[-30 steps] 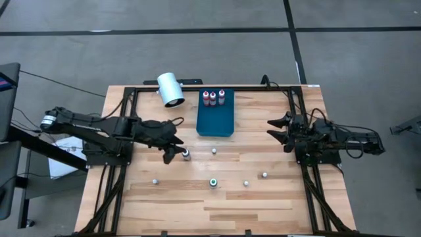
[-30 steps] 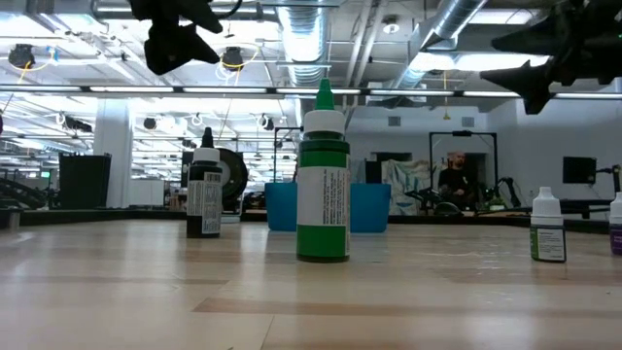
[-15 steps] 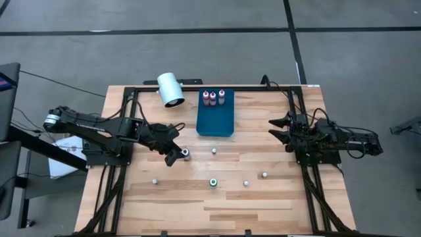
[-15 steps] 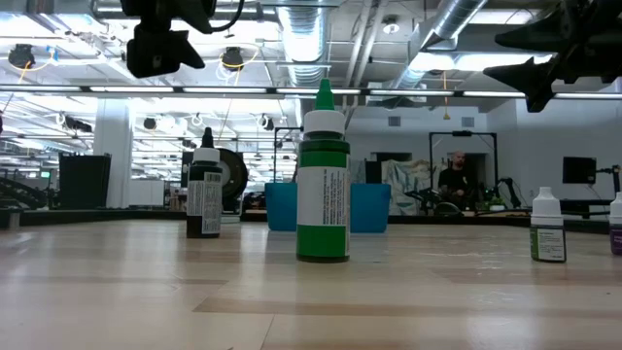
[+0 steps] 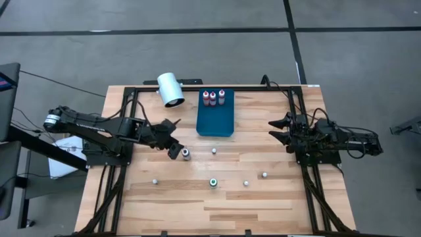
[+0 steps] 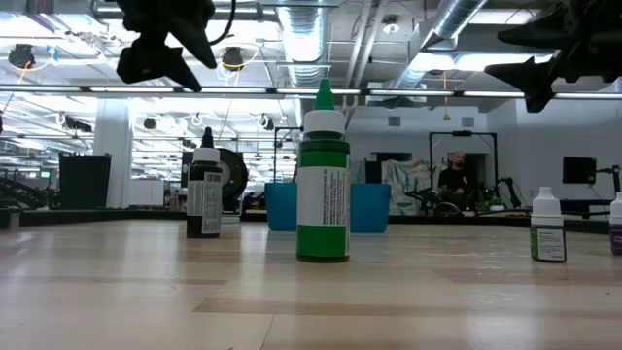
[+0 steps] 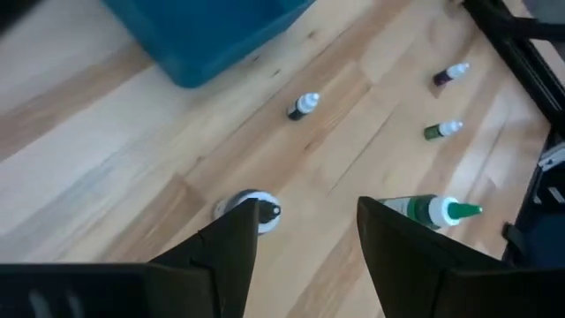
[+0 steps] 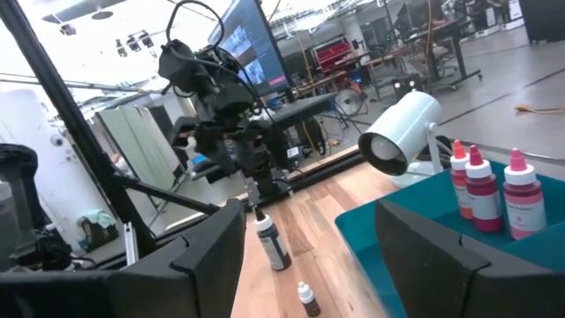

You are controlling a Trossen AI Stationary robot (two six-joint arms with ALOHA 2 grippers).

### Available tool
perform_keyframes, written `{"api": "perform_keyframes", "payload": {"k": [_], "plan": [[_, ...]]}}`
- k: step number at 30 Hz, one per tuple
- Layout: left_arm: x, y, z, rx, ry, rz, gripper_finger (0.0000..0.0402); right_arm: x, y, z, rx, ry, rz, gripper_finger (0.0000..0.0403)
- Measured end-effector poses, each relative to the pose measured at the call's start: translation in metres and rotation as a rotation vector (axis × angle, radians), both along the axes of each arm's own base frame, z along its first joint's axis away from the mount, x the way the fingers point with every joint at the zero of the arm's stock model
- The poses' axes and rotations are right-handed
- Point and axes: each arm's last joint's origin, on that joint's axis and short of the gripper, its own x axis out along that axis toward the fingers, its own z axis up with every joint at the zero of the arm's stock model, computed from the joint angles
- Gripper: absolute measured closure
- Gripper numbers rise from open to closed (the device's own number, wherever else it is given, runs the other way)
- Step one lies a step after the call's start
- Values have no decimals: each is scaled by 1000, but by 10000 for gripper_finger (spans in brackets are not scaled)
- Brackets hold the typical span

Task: Pick & Place food coloring
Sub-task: Put the big black food coloring bottle into the blue bin

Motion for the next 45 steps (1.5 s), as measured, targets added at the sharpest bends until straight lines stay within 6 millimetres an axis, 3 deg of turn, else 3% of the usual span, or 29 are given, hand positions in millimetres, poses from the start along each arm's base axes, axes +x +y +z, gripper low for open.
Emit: {"api": "perform_keyframes", "payload": {"k": [18, 35, 45], "plan": [[39, -6, -53, -49, 201, 75, 216, 0, 0, 0, 4, -2, -3, 163], [57, -9, -90, -37, 329, 67, 217, 0, 0, 0, 4, -2, -8, 163], [63, -10, -96, -34, 326, 68, 271, 0, 0, 0, 4, -1, -8, 163]]}}
